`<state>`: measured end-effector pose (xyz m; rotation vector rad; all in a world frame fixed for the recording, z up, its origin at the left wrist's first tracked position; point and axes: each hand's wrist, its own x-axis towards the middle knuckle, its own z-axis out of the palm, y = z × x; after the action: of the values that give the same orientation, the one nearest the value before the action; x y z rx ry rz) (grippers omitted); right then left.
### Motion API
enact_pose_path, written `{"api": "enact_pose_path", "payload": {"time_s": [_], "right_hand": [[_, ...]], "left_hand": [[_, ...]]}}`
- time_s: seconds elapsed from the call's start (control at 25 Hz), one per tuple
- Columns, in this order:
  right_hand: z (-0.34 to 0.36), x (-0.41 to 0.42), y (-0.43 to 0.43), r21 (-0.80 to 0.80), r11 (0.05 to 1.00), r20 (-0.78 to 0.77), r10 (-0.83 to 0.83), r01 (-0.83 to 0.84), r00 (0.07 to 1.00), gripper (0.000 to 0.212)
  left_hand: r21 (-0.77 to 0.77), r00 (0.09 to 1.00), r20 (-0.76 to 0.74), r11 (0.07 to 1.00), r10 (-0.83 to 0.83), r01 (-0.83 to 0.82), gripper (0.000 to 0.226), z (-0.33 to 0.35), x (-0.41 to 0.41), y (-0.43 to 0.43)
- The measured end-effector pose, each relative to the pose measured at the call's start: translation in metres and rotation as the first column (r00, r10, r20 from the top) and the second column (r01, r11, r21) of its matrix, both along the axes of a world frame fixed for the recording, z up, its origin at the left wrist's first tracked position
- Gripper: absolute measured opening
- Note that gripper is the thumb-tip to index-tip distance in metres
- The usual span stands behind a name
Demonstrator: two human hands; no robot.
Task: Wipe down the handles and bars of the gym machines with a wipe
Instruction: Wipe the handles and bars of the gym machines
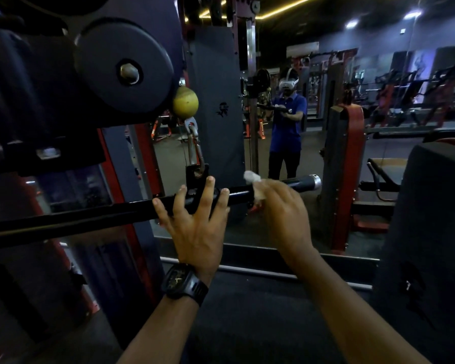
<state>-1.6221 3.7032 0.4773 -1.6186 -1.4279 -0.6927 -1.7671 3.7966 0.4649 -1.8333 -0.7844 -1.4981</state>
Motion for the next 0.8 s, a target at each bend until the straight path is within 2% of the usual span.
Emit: {"api": "enact_pose_path", "payload": {"time_s": [0.04, 0.12, 0.28, 0.32, 0.4, 0.44, 0.48, 0.56, 0.6, 0.68, 0.76, 0.8], "right_hand": [[0.005, 0.007, 0.0, 0.004, 1.0, -0.067, -0.01, 0.01, 0.998, 0.036], [0.013, 0.011, 0.004, -0.055, 0.999, -0.097, -0.008, 0.003, 0.995, 0.034], [0.012, 0.012, 0.005, -0.083, 0.996, 0.043, -0.007, 0.011, 0.999, 0.034], [0.01, 0.015, 0.005, -0.068, 0.996, 0.023, -0.049, 0.05, 0.999, 0.036], [0.01, 0.002, 0.01, 0.0, 0.997, -0.135, -0.078, 0.079, 0.988, 0.034], [0.009, -0.01, 0.012, 0.049, 0.998, -0.143, -0.031, 0.038, 0.989, 0.029], [0.006, -0.022, 0.014, 0.072, 0.996, -0.096, 0.061, -0.054, 0.994, 0.028], [-0.001, -0.022, 0.009, -0.01, 0.993, 0.122, 0.121, -0.121, 0.985, 0.034], [-0.004, -0.007, 0.006, 0.01, 0.995, 0.106, 0.102, -0.104, 0.989, 0.034], [-0.009, 0.021, 0.002, 0.065, 0.996, -0.115, -0.057, 0.065, 0.992, 0.03], [-0.012, 0.026, 0.003, 0.111, 0.982, -0.29, -0.113, 0.15, 0.95, 0.034], [-0.011, 0.025, 0.002, 0.097, 0.986, -0.244, -0.107, 0.134, 0.964, 0.037]], "left_hand": [[0.002, 1.0, 0.0, 1.0, 0.005, -0.005, 0.041, 0.001, 0.001, 0.001], [0.007, 1.0, -0.004, 1.0, 0.028, -0.028, 0.046, 0.002, 0.002, 0.002], [-0.02, 0.999, -0.027, 0.999, 0.034, -0.035, 0.052, 0.006, -0.001, 0.005], [-0.032, 0.999, -0.021, 0.999, 0.026, -0.027, 0.049, 0.007, -0.002, 0.004], [-0.042, 1.0, -0.005, 0.999, 0.02, -0.02, 0.047, 0.008, -0.002, 0.003], [-0.041, 1.0, -0.001, 0.999, 0.021, -0.021, 0.047, 0.006, -0.003, 0.002], [-0.04, 1.0, 0.001, 0.999, 0.022, -0.022, 0.048, 0.004, -0.003, 0.002], [-0.028, 1.0, 0.002, 0.999, 0.023, -0.023, 0.049, 0.002, -0.006, 0.005], [-0.017, 1.0, 0.003, 1.0, 0.023, -0.023, 0.047, 0.002, -0.008, 0.006], [-0.001, 1.0, 0.015, 1.0, 0.019, -0.019, 0.042, 0.002, -0.009, 0.007], [0.01, 1.0, 0.026, 1.0, 0.005, -0.006, 0.04, 0.002, -0.008, 0.007], [0.018, 1.0, 0.029, 1.0, 0.0, -0.001, 0.039, 0.001, -0.007, 0.007]]}}
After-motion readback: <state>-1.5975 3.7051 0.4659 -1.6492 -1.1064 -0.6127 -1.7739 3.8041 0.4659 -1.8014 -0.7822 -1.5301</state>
